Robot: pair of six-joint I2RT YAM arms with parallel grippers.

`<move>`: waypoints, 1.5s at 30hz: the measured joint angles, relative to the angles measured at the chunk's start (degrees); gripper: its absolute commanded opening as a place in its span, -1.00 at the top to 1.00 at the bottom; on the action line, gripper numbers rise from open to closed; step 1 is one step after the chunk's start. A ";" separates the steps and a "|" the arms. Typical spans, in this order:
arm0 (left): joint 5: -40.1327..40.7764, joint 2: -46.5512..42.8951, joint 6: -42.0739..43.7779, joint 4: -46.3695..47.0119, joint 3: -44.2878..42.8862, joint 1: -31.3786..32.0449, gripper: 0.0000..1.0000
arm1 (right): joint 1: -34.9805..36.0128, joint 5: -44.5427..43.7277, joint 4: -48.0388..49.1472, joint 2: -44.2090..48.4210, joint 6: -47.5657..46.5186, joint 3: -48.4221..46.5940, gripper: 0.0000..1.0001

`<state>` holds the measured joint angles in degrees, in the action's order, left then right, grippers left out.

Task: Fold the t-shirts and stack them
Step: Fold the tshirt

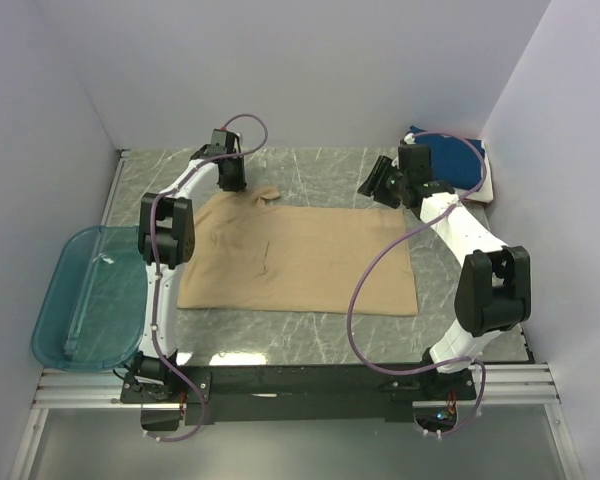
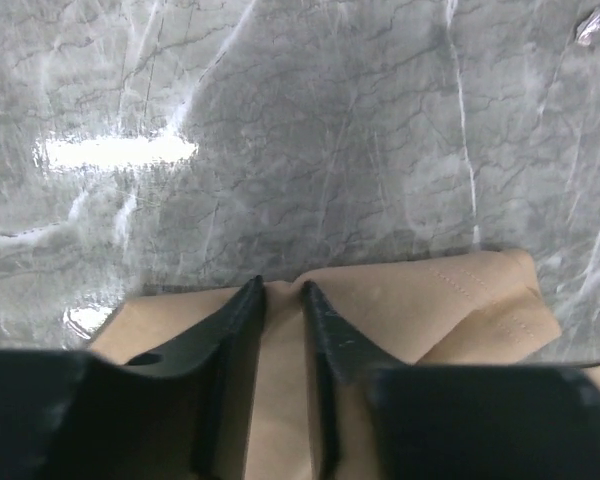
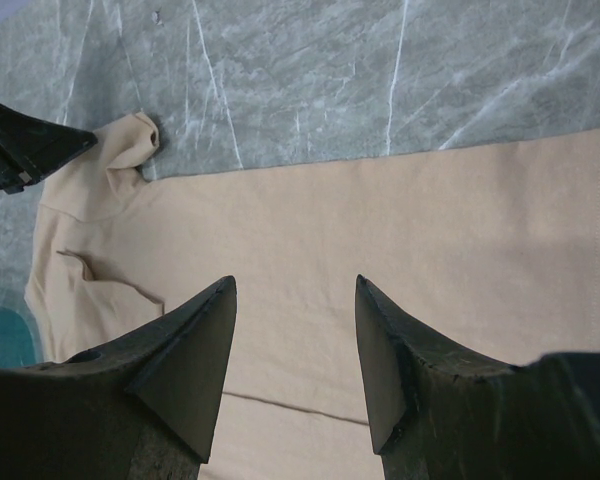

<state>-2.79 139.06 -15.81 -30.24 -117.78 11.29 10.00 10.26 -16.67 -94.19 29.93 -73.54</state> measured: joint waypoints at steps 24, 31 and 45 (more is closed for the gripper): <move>-2.43 -15.08 -1.42 5.09 9.42 0.15 0.99 | 0.00 1.09 0.76 0.00 0.02 0.02 -0.16; -2.97 -22.95 -3.06 6.91 23.71 2.91 0.99 | 0.13 1.57 1.11 0.07 0.20 0.44 -0.15; 3.37 -37.57 -11.52 6.16 50.21 11.21 0.18 | 5.18 1.33 2.51 2.80 0.39 5.81 -0.16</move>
<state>0.58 101.49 -27.33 -24.08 -67.57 22.50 15.18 11.60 -14.15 -91.39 30.33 -67.72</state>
